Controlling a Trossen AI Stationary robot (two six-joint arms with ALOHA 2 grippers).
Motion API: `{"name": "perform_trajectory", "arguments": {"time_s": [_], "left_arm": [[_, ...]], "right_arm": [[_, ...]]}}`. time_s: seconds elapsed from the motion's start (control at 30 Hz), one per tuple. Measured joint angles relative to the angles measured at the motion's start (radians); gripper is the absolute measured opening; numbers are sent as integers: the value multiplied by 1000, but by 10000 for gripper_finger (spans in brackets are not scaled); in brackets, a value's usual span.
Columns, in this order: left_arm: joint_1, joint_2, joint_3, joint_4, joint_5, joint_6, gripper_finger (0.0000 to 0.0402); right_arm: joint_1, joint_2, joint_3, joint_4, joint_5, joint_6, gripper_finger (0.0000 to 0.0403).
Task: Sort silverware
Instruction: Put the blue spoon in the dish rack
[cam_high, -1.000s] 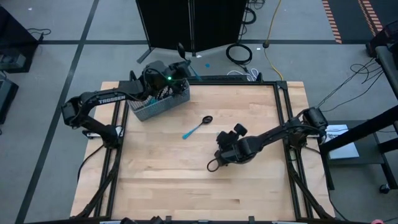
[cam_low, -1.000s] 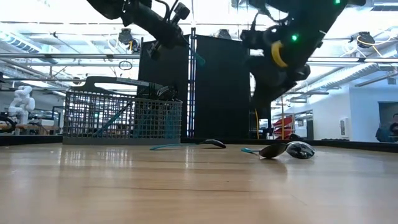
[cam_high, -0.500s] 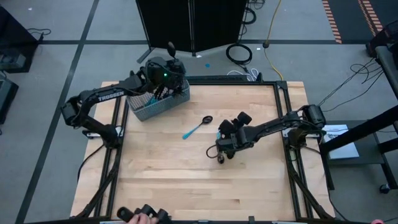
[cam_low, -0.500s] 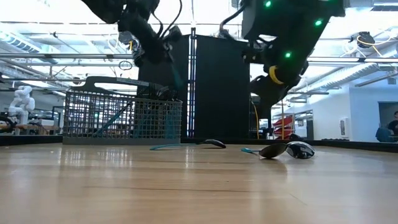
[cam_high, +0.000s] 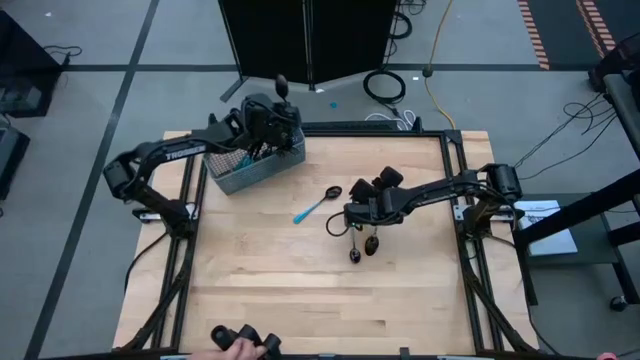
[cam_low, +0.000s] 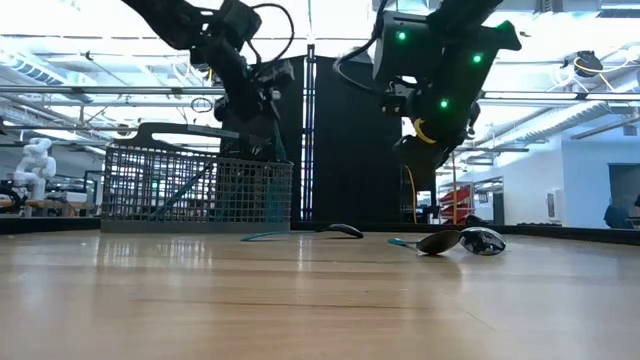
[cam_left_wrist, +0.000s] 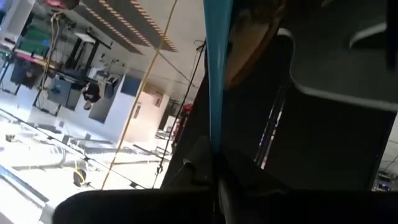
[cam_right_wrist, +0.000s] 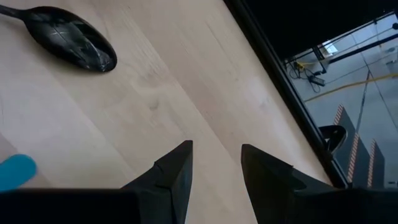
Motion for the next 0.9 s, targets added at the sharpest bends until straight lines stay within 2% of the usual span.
{"name": "perform_trajectory", "arguments": {"time_s": [0.33,0.9], "left_arm": [[-36,43,0,2,0,50,0],[-84,43,-1,-5,-86,45,1]], "right_arm": [[-13,0,0,54,0,-52,130],[-21,0,0,65,-7,-59,130]]}}
